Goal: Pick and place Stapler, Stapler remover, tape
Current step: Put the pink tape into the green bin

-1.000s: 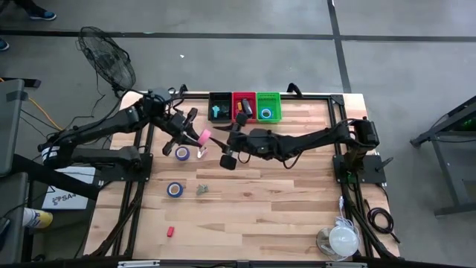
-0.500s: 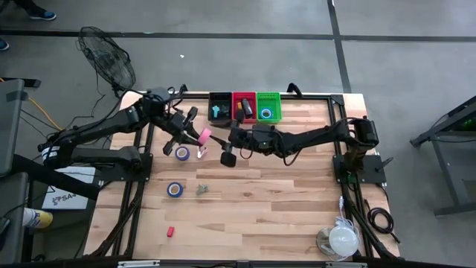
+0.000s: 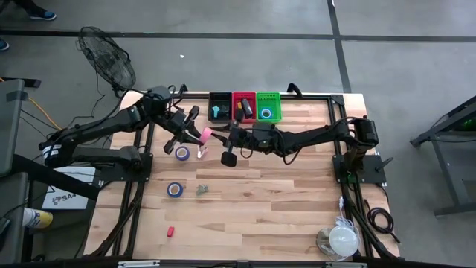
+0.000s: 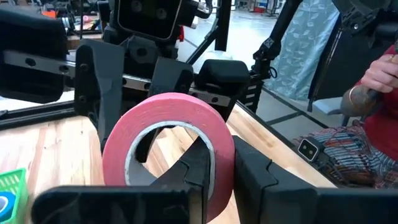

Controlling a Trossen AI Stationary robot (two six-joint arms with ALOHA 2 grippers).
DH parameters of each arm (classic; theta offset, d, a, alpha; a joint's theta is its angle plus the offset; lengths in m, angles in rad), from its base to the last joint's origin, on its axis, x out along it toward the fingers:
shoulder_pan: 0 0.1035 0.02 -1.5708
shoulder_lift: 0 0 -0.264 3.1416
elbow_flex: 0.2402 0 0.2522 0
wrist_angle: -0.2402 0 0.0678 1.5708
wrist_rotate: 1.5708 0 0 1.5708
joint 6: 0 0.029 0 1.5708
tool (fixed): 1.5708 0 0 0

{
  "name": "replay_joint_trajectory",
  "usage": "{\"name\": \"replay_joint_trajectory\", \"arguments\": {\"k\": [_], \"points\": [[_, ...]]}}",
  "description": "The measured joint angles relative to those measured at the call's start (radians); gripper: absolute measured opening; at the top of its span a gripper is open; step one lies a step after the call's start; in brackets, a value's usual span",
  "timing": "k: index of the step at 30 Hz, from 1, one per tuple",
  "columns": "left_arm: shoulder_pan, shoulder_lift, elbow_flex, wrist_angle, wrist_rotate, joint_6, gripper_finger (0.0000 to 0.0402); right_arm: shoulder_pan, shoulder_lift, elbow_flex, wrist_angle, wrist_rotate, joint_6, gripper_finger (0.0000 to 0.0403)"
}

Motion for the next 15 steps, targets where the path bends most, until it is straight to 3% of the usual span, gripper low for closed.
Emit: {"name": "replay_joint_trajectory", "arguments": {"k": [8, 15], "points": [[-0.001, 0.041, 0.0, 0.012, 0.0, -0.022, 0.0121, 0.0, 0.0, 0.0, -0.024, 0.018, 0.009, 0.0025], [0.002, 0.032, 0.0, -0.006, -0.125, -0.042, 0.0138, 0.0, 0.0, 0.001, -0.089, 0.158, 0.007, 0.0025]]}}
